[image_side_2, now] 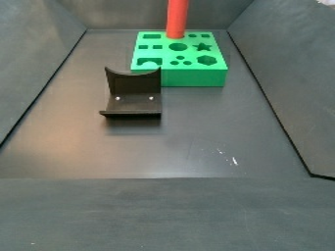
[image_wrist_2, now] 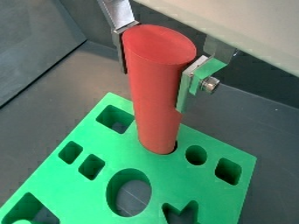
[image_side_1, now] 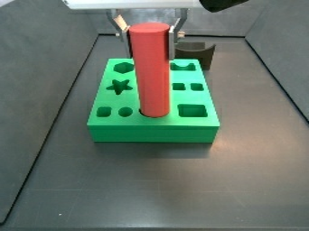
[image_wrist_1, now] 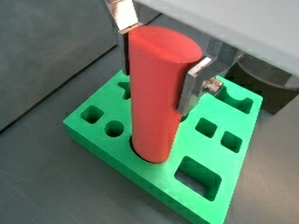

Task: Insert the oval object.

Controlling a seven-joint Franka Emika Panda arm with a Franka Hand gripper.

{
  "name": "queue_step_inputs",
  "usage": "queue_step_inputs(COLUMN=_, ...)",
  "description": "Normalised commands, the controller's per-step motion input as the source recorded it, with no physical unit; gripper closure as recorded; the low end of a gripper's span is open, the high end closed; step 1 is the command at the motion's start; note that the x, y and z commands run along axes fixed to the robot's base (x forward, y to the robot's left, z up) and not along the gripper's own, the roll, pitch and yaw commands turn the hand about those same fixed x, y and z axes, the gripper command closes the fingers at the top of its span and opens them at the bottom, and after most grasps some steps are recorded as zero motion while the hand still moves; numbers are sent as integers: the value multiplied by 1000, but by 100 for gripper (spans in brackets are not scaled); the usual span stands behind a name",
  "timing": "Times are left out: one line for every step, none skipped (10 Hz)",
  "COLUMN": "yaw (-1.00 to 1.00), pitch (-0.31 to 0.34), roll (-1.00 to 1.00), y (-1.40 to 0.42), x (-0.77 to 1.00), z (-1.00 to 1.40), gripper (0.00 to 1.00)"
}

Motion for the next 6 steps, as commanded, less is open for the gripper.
queue_step_inputs(yaw=100, pitch=-66, roll=114, y=0, x=-83, z=-414, gripper=100)
queue_step_inputs(yaw=29, pitch=-74, roll=129, y=0, x=-131, z=-440, gripper=100)
queue_step_inputs(yaw=0, pitch=-66, roll=74, y=-60, x=-6, z=-466, gripper=100)
queue_step_inputs(yaw=-9, pitch=-33, roll=51, y=-74, x=83, z=-469, gripper=100)
queue_step_inputs(yaw=-49, pitch=0, roll=26, y=-26, x=143, z=-406, gripper=100)
queue_step_inputs(yaw=-29, pitch=0, roll=17, y=0, x=111, z=-346, gripper=100)
